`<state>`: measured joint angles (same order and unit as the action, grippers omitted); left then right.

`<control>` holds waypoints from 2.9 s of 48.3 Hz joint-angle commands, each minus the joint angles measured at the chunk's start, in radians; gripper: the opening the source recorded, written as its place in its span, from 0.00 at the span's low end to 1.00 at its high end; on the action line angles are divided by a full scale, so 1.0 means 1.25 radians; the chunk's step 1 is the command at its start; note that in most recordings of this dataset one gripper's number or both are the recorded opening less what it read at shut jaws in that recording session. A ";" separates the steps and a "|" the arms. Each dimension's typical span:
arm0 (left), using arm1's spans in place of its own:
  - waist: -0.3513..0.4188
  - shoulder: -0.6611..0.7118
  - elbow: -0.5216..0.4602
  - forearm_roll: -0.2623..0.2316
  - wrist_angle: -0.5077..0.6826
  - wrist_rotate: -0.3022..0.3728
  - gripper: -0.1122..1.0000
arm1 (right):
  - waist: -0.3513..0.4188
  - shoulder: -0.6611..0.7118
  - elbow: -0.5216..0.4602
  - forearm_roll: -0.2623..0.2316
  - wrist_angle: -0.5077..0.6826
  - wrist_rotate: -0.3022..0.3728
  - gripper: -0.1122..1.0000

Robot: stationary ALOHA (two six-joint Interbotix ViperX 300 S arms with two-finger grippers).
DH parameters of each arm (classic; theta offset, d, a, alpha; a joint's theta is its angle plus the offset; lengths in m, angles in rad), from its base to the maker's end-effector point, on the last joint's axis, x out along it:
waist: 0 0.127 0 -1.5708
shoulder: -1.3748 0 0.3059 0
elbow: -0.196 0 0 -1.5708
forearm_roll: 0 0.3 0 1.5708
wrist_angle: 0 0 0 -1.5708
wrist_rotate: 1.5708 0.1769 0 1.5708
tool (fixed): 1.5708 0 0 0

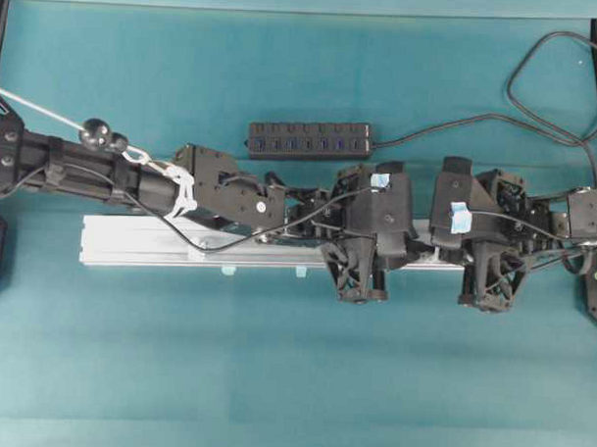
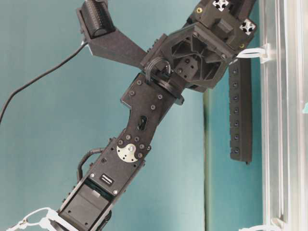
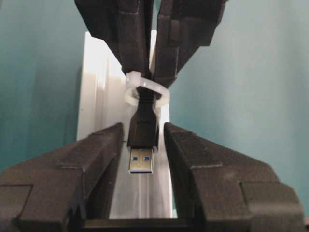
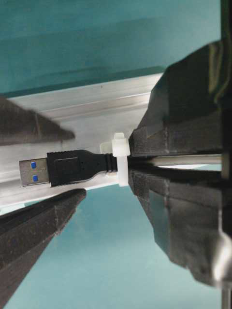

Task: Pass the USB cable through three rings with both arms.
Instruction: 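Bring the left gripper to the plug tip beyond the ring, then grasp the plug with the left gripper and release it from the right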

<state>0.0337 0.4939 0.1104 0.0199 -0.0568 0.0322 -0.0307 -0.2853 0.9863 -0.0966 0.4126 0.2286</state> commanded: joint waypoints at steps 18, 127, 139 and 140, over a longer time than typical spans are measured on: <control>-0.001 -0.002 -0.010 0.001 -0.002 -0.002 0.54 | -0.001 -0.006 -0.004 0.001 -0.006 0.007 0.03; 0.006 -0.039 0.005 0.001 0.076 0.065 0.32 | -0.001 -0.064 -0.021 -0.005 0.048 0.016 0.80; 0.011 -0.055 0.005 0.001 0.077 0.065 0.32 | -0.001 -0.058 -0.036 -0.005 0.039 0.015 0.80; 0.011 -0.056 0.005 0.001 0.077 0.065 0.32 | -0.001 -0.055 -0.037 -0.006 0.038 0.013 0.79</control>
<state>0.0491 0.4525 0.1243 0.0199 0.0430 0.1150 -0.0307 -0.3543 0.9649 -0.1012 0.4709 0.2408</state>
